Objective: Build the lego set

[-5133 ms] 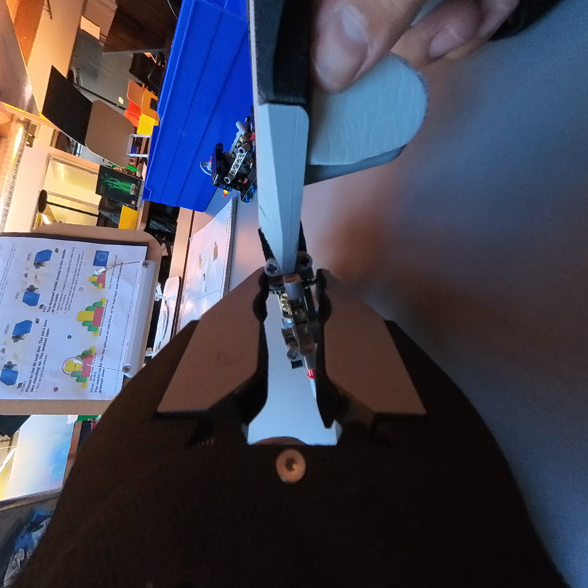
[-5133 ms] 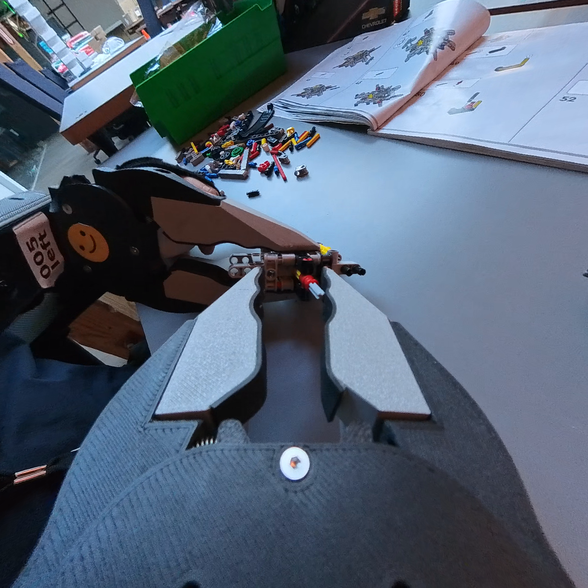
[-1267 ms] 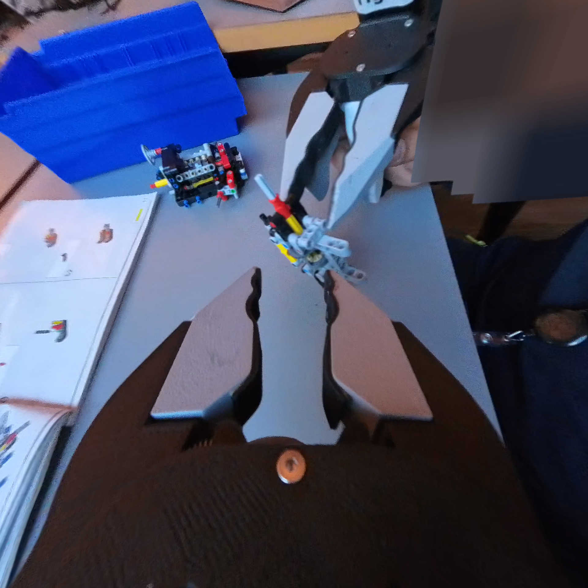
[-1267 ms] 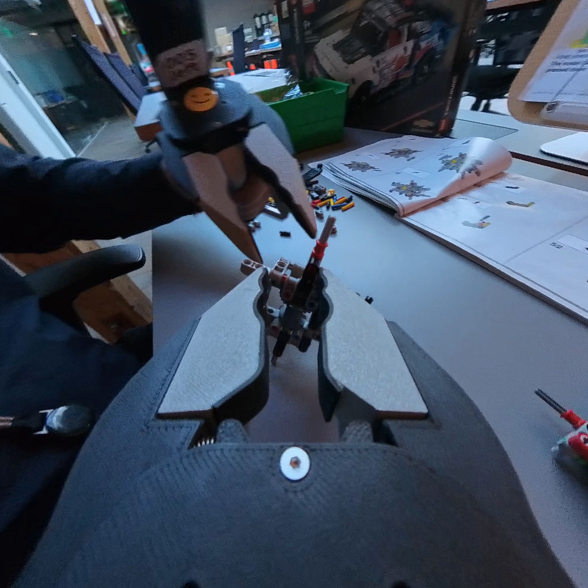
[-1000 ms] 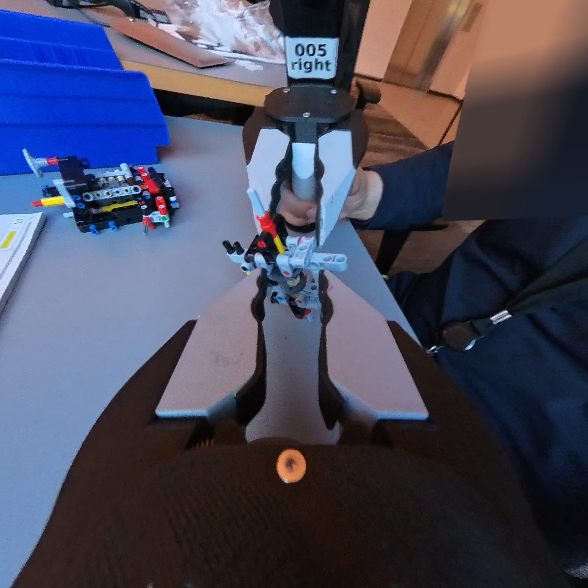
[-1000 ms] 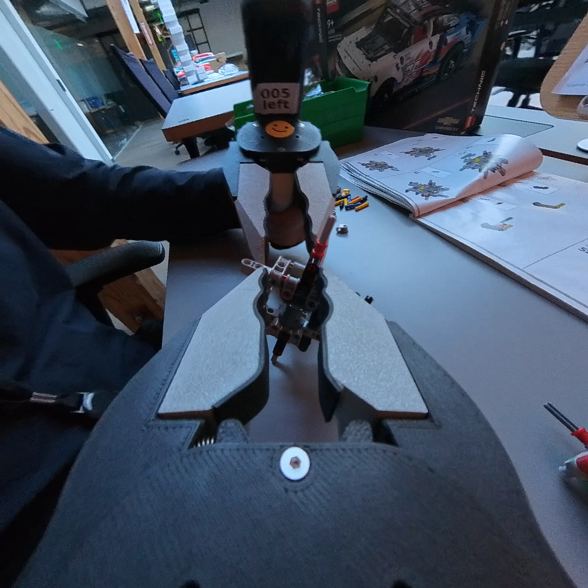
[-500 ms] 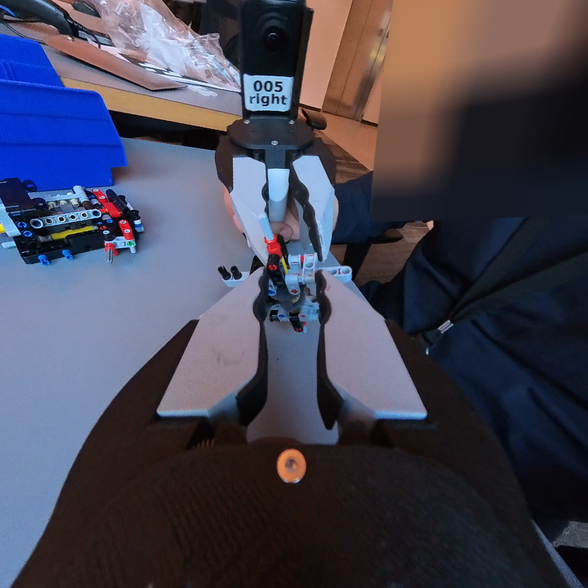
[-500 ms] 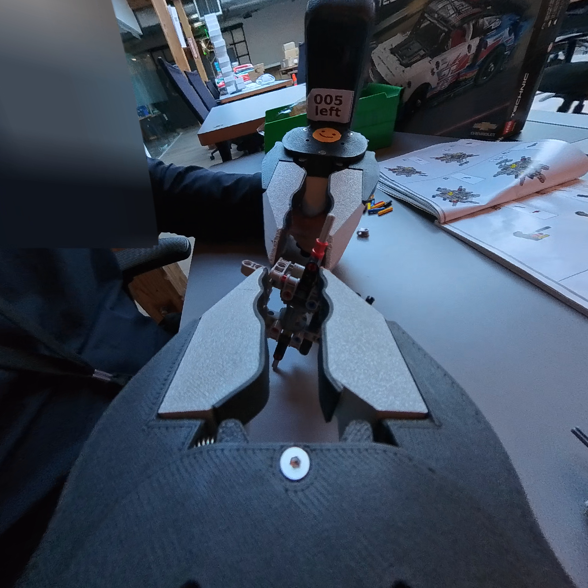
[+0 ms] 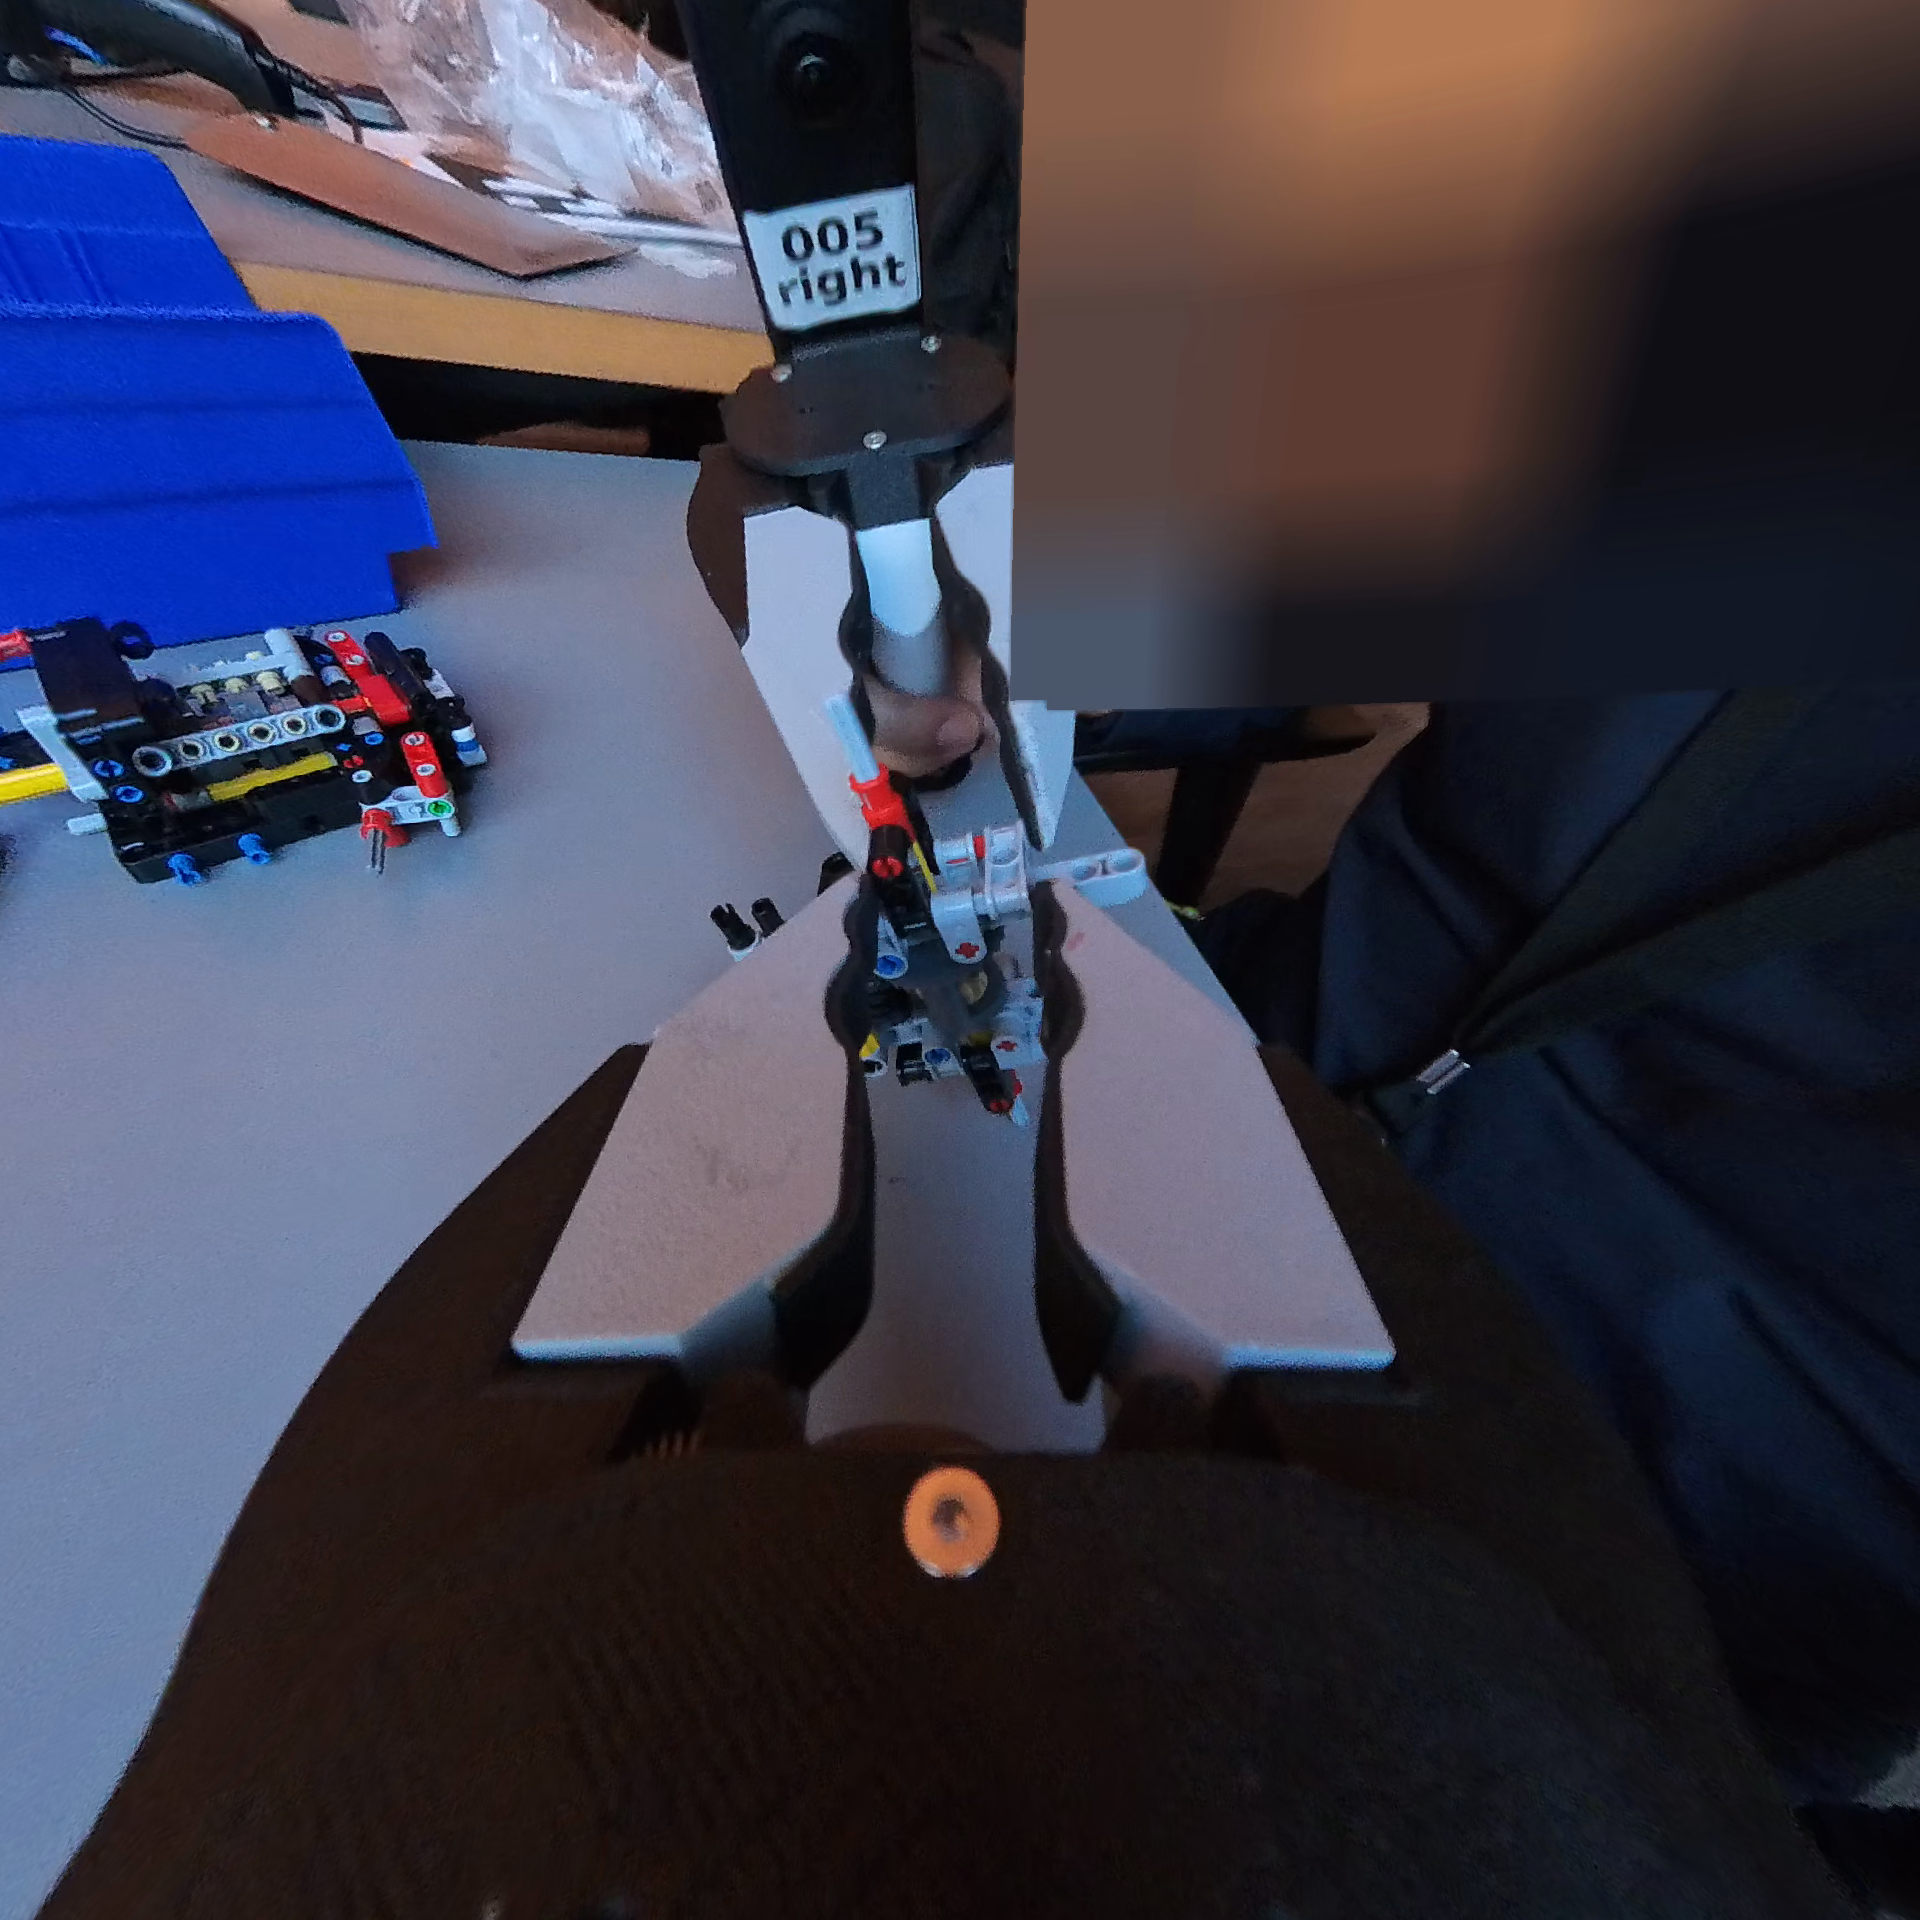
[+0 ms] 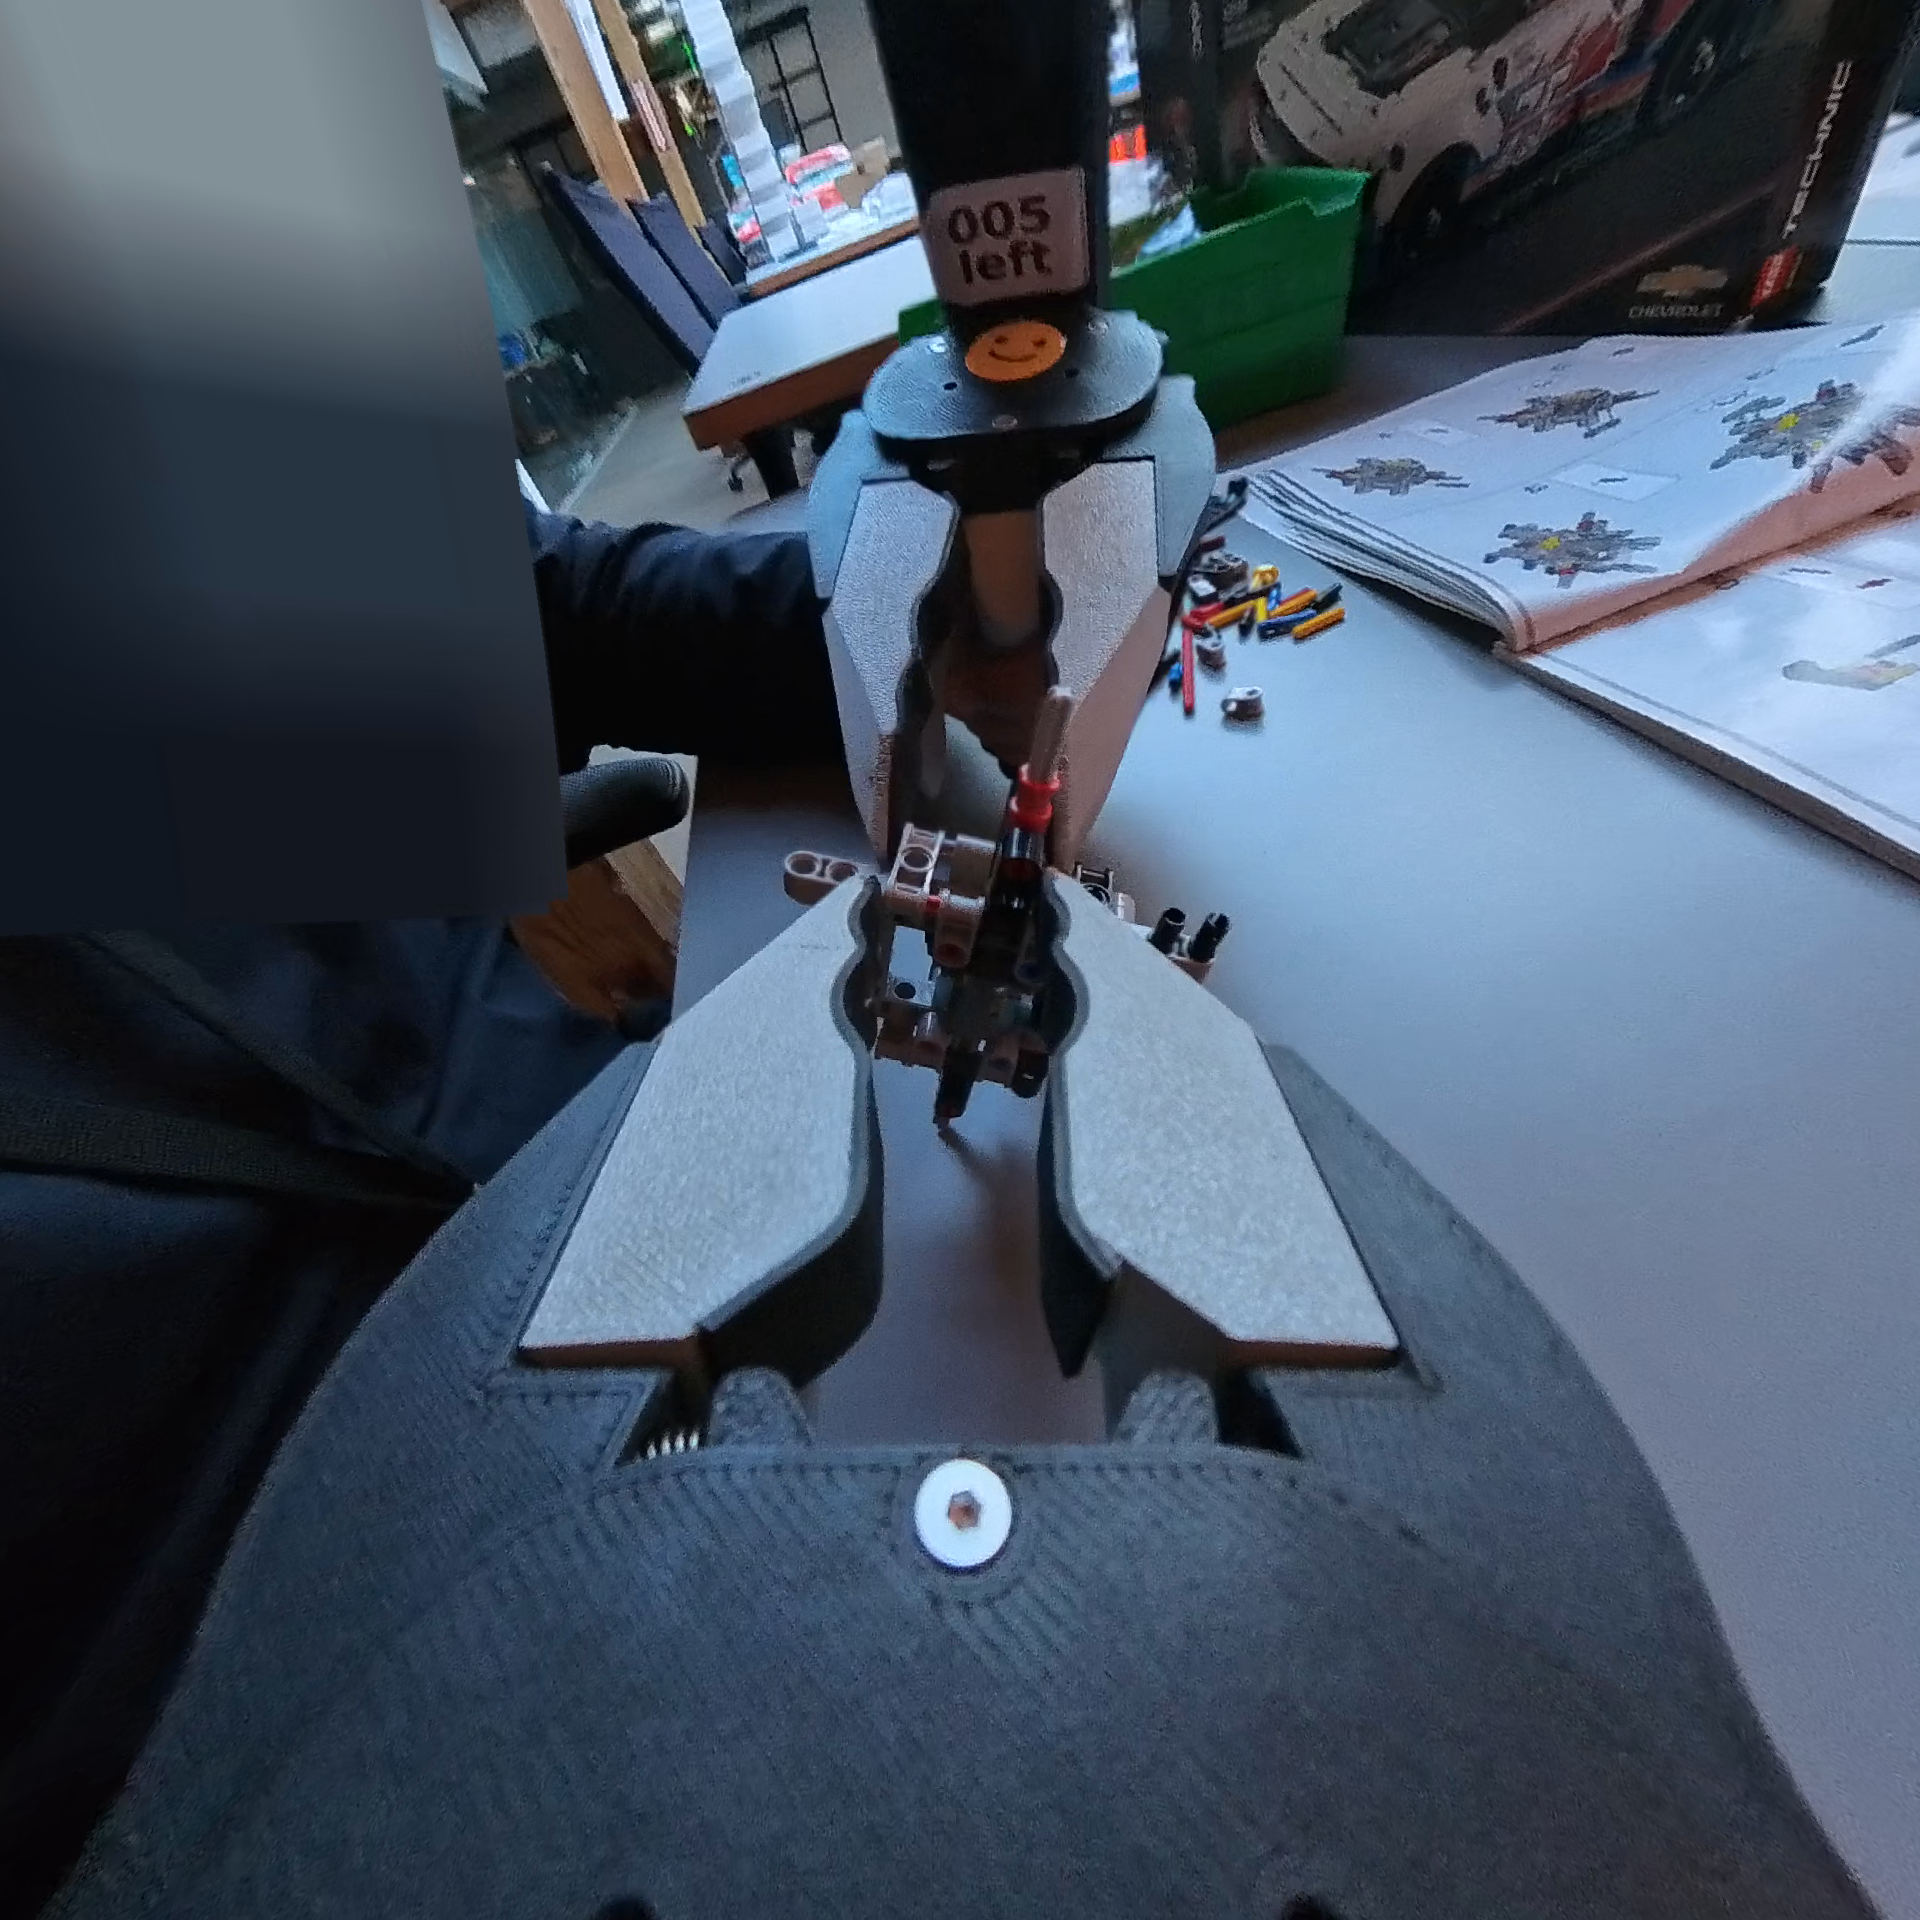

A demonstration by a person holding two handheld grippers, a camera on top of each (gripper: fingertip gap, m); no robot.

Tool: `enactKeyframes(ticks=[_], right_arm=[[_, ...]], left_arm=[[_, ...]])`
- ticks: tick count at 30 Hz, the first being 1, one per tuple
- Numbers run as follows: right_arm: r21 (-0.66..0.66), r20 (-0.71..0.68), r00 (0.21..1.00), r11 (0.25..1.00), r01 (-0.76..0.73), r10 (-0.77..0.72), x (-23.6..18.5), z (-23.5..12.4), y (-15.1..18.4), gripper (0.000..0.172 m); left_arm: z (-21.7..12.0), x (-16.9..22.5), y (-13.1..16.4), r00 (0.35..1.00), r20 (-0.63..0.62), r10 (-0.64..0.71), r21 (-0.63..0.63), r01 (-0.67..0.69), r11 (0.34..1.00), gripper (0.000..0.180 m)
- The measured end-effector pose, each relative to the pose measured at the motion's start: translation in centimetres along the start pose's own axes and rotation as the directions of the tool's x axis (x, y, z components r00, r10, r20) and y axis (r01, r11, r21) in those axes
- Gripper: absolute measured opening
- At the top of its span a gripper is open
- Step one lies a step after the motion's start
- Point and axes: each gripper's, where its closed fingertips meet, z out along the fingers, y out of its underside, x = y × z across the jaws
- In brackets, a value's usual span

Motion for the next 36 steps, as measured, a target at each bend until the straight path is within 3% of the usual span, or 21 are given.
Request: enactKeyframes(ticks=[6, 11, 19, 27, 36], right_arm=[[-0.096, -0.041, 0.986, 0.983, 0.158, -0.162, -1.7, -0.1, 0.2, 0.024], [-0.161, -0.083, 0.907, 0.904, 0.396, -0.412, -2.9, 0.1, 0.6, 0.025], [-0.246, -0.146, 0.831, 0.833, 0.495, -0.537, -3.0, 0.7, 1.3, 0.025], [-0.240, -0.103, 0.857, 0.848, 0.471, -0.505, -2.6, 1.2, 1.1, 0.027], [-0.259, -0.090, 0.849, 0.835, 0.485, -0.521, -2.3, 1.5, 1.2, 0.025]], left_arm=[[0.6, 1.8, -0.2, 0.971, 0.105, 0.213, -0.102, -0.203, 0.974, 0.027], [1.2, 3.2, -0.1, 0.855, 0.178, 0.487, -0.221, -0.448, 0.866, 0.027], [1.0, 3.5, 0.8, 0.821, 0.236, 0.520, -0.211, -0.479, 0.852, 0.026], [0.3, 3.2, 0.7, 0.864, 0.240, 0.443, -0.116, -0.427, 0.897, 0.026], [-0.1, 3.0, 0.8, 0.870, 0.259, 0.420, -0.097, -0.409, 0.907, 0.026]])
